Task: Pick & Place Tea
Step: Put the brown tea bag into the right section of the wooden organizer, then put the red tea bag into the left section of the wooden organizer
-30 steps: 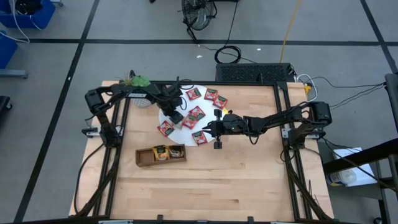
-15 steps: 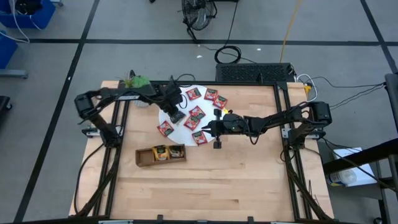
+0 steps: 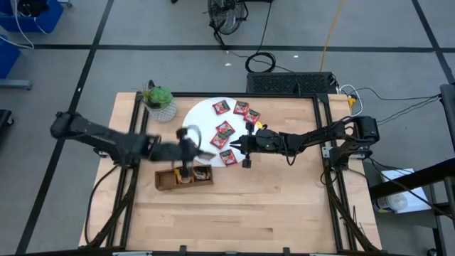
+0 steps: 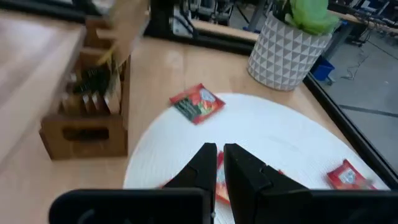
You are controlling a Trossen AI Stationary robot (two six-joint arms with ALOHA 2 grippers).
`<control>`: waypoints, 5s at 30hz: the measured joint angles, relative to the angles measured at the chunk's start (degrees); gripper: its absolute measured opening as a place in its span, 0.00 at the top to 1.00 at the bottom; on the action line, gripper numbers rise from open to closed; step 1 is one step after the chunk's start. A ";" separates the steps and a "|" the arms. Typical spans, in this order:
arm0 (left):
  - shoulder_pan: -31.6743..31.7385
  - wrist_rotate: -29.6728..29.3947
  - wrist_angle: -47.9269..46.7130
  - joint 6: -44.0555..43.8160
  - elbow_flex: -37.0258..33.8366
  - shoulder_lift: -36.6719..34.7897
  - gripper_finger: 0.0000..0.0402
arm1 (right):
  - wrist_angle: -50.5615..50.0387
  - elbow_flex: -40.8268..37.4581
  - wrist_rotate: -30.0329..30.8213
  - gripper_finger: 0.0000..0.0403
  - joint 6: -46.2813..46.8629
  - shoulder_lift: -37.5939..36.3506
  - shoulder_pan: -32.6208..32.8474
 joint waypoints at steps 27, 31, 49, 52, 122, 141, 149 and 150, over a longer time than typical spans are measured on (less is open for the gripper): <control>-28.35 -30.12 55.90 -13.20 -37.44 0.64 1.00 | 10.30 0.00 -0.31 0.96 4.79 -0.02 1.77; -28.43 -27.70 56.65 -12.62 -37.30 1.59 1.00 | 10.35 0.00 -0.31 0.96 4.75 0.00 1.75; -22.19 -20.50 70.52 -10.65 -37.22 16.36 1.00 | 10.37 0.00 -0.31 0.96 4.60 0.00 1.75; -21.90 -20.47 70.37 -10.82 -37.22 18.86 1.00 | 10.35 0.00 -0.29 0.96 4.60 0.00 1.75; 9.11 -14.25 -6.15 5.59 -8.06 -32.25 0.68 | -20.60 -4.75 6.09 0.94 -1.35 -16.34 1.43; 22.01 -15.70 0.07 0.43 -8.06 -33.26 0.46 | -19.68 9.13 13.02 0.42 -12.85 11.93 9.88; 21.69 -15.51 0.04 -1.70 -8.06 -33.24 0.48 | -24.02 15.40 8.37 0.46 -12.54 16.42 10.16; 21.71 -15.51 0.06 -1.85 -8.06 -33.24 0.48 | -23.96 15.63 7.98 0.46 -12.47 16.70 10.16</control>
